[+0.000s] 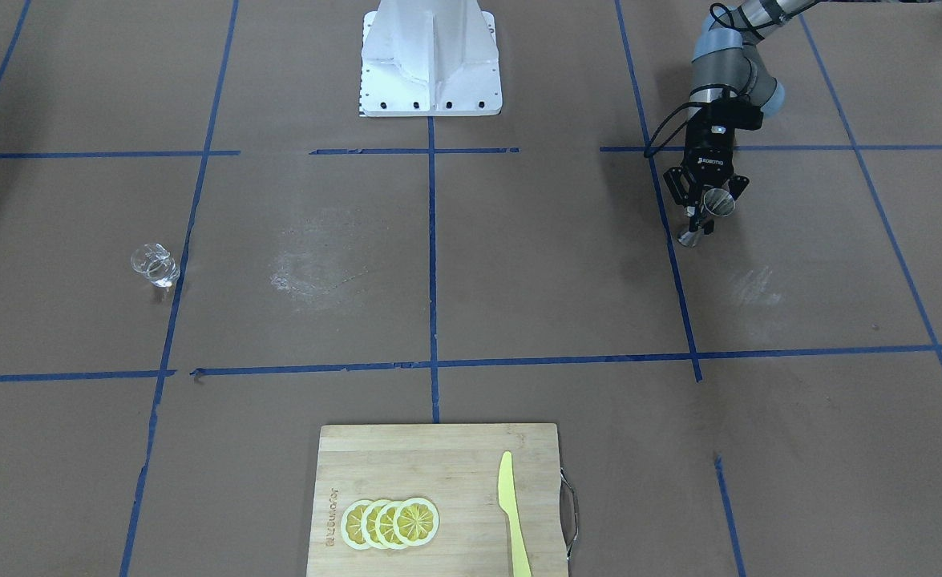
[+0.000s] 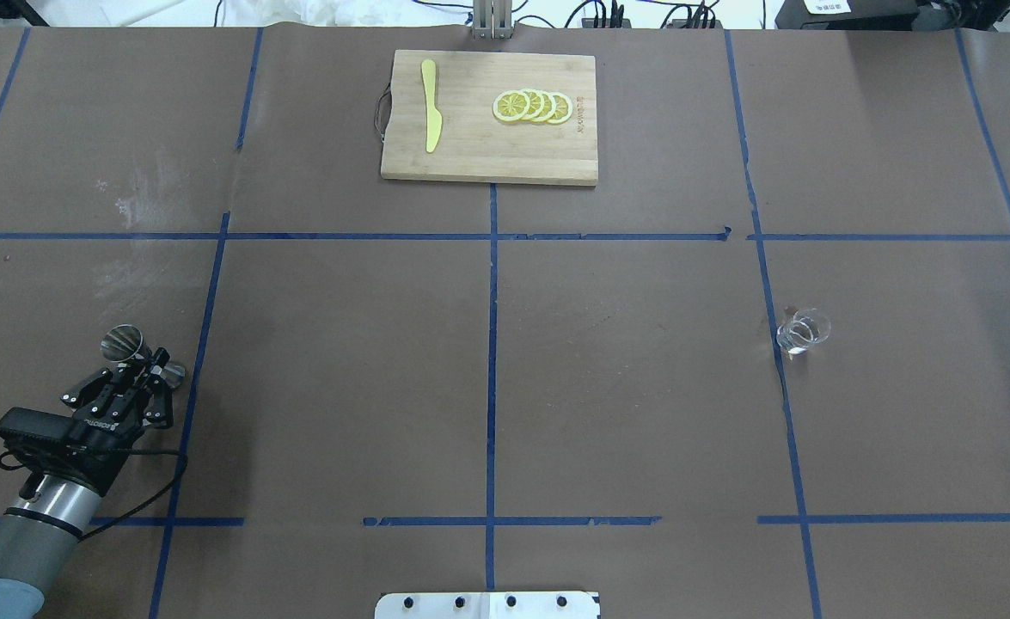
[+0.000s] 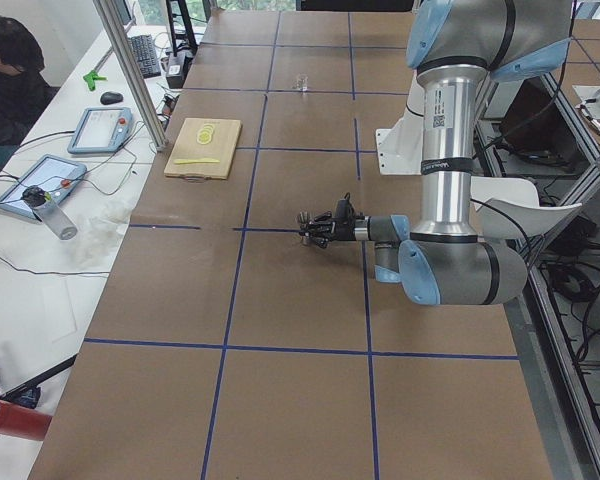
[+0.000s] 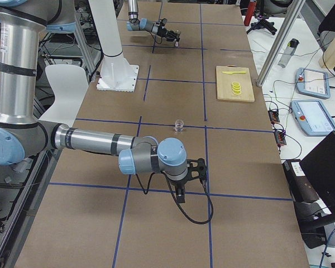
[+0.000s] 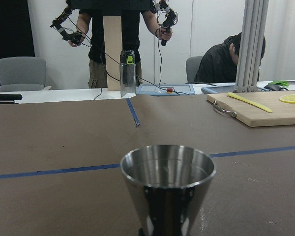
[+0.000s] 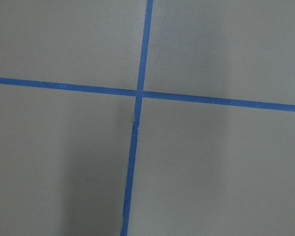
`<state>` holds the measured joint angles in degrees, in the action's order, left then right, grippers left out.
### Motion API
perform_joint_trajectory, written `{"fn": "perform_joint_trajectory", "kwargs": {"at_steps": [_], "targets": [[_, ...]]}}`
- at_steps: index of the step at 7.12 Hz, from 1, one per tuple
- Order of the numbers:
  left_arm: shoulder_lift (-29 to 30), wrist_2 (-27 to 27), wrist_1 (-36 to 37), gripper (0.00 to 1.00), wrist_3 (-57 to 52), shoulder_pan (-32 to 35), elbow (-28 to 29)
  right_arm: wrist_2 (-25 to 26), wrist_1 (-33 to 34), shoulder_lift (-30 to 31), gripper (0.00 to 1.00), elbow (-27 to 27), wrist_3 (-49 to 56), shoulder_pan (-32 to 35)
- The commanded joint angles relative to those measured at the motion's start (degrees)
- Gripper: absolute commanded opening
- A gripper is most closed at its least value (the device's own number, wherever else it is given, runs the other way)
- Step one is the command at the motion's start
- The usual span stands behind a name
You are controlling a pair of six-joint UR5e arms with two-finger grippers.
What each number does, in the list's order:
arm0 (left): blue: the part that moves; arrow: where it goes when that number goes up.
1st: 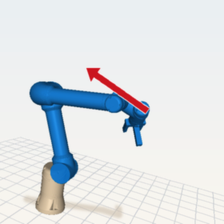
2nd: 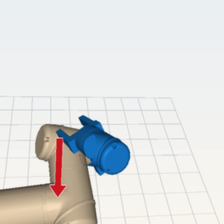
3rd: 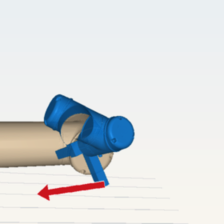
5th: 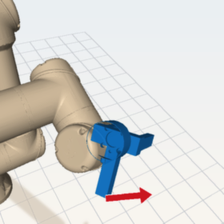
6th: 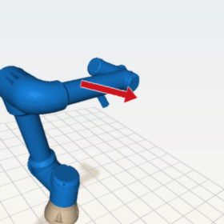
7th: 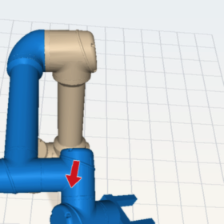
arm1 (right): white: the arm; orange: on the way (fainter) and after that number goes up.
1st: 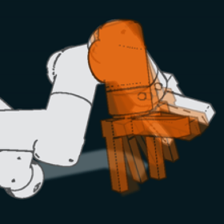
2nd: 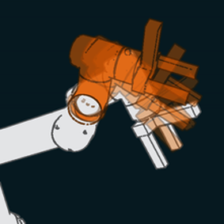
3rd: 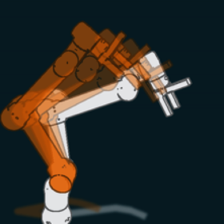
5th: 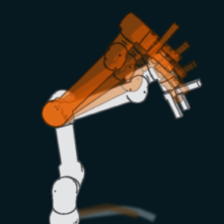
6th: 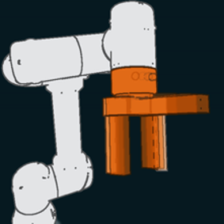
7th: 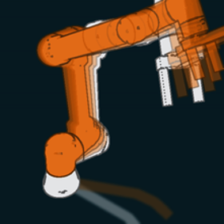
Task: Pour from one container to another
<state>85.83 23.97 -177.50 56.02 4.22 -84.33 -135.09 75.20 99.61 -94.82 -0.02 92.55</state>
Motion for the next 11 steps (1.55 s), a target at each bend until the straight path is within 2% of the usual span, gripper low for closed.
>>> {"fn": "perform_joint_trajectory", "kwargs": {"at_steps": [1, 2, 3, 4, 6, 8, 10, 11], "targets": [[-0.2, 0.0, -0.4, 0.0, -0.5, 0.0, -0.7, 0.0, 0.0, 0.0, 1.0, -0.1, -0.1, 0.0], [-0.3, 0.1, -1.4, 0.0, -1.1, 0.0, -1.4, 0.0, 0.0, 0.0, 1.0, -0.3, -0.2, 0.0], [0.0, 0.5, -2.9, 0.0, -7.1, 0.3, -3.5, 0.0, 0.0, 0.0, 1.0, -0.4, -0.2, 0.0], [0.0, 0.6, -7.6, 0.0, -12.5, 0.4, -4.3, 0.0, 0.0, -0.1, 1.0, -0.4, -0.2, 0.0], [0.1, 6.8, -14.0, 0.0, -25.0, 1.7, -4.4, 0.0, 0.0, 0.0, 1.0, -0.3, -0.2, 0.0], [0.4, 24.4, -16.7, 0.0, -33.6, 9.3, -6.4, 0.0, 0.1, -0.1, 1.0, -0.2, -0.3, 0.0], [2.3, 48.9, -16.1, 0.0, -39.9, 22.2, -7.0, 0.0, 0.0, -0.1, 1.0, -0.2, -1.7, 0.0], [5.5, 55.2, -14.8, 0.0, -42.1, 24.6, -6.6, 0.0, 0.0, -0.1, 1.0, -0.2, -1.7, 0.0]]}}
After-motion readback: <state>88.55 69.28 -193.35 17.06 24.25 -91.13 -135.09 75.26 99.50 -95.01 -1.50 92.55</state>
